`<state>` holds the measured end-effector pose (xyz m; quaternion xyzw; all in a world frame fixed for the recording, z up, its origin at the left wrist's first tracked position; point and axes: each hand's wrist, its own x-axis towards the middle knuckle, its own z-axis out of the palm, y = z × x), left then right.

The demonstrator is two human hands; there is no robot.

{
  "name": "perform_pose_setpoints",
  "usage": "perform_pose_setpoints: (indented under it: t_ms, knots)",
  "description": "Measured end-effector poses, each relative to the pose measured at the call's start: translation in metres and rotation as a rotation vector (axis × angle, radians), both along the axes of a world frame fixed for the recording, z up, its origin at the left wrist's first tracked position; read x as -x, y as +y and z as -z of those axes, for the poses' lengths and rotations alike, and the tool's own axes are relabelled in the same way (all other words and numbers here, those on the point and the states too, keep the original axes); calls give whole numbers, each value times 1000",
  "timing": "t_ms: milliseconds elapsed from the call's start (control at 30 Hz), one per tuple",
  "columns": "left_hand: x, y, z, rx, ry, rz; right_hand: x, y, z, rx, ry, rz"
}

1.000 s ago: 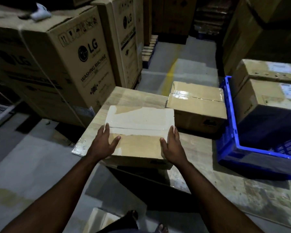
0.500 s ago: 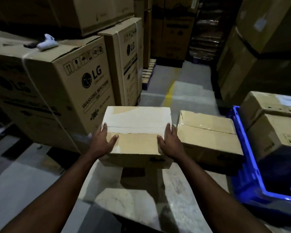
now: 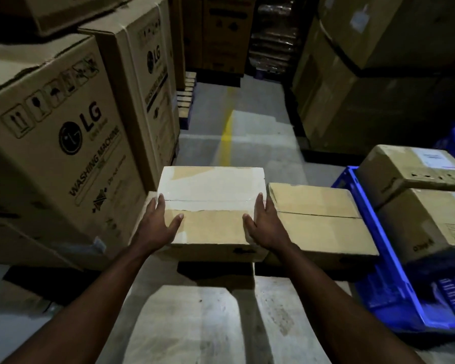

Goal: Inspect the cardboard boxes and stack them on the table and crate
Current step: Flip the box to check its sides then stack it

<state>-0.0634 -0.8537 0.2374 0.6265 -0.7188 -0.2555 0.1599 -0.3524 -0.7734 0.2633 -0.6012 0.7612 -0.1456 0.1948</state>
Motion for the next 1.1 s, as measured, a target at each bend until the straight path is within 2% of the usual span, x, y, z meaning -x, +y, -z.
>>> perform_pose_setpoints:
  t_ms: [100, 233, 833, 1100]
  knots:
    - [10, -15, 9, 1, -10, 11, 12, -11, 10, -1, 115, -8]
    - [22, -27, 17, 8, -19, 11, 26, -19, 23, -24, 150, -26]
    - [45, -34, 45, -24, -84, 1, 46, -24, 65, -55, 117, -34]
    - [47, -34, 52, -29, -112, 24, 43, -22, 76, -53, 210, -42]
